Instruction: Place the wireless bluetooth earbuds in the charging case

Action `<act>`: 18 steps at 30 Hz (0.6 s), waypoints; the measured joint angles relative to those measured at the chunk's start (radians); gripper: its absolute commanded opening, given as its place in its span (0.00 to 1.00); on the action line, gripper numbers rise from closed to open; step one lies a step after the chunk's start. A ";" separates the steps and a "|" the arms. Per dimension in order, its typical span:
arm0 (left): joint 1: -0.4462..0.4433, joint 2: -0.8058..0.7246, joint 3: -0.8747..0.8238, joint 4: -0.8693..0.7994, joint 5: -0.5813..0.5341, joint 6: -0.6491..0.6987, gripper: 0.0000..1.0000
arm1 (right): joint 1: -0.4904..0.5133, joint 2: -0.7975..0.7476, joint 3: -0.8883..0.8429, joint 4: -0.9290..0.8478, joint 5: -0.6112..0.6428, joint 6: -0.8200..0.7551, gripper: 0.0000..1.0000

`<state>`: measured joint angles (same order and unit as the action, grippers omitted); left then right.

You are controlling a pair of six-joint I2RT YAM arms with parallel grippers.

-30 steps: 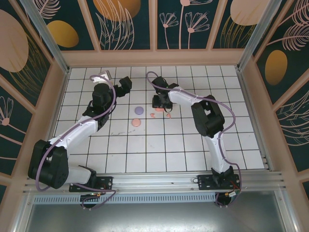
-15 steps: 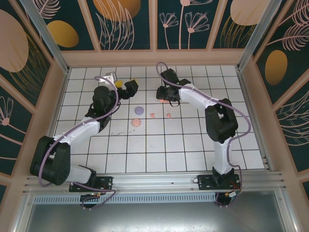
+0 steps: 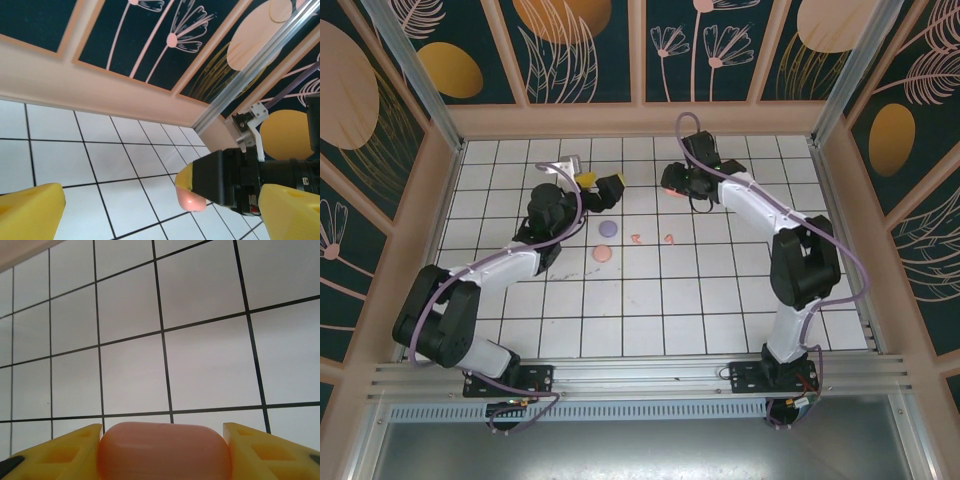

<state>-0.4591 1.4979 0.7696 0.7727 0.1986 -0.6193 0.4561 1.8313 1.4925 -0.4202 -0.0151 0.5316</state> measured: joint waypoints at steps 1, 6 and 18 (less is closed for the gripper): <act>-0.009 0.007 -0.004 0.014 0.000 -0.007 0.99 | -0.005 -0.014 -0.014 0.009 -0.006 0.007 0.27; -0.044 0.044 -0.023 0.079 0.000 -0.041 0.99 | -0.033 -0.076 -0.071 0.043 -0.021 0.053 0.27; -0.085 0.127 -0.040 0.222 0.004 -0.127 0.99 | -0.051 -0.159 -0.111 0.100 -0.058 0.128 0.28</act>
<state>-0.5442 1.6249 0.7292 0.9951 0.2028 -0.7464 0.4046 1.6722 1.3819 -0.3199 -0.0727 0.6598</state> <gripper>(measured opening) 0.985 0.546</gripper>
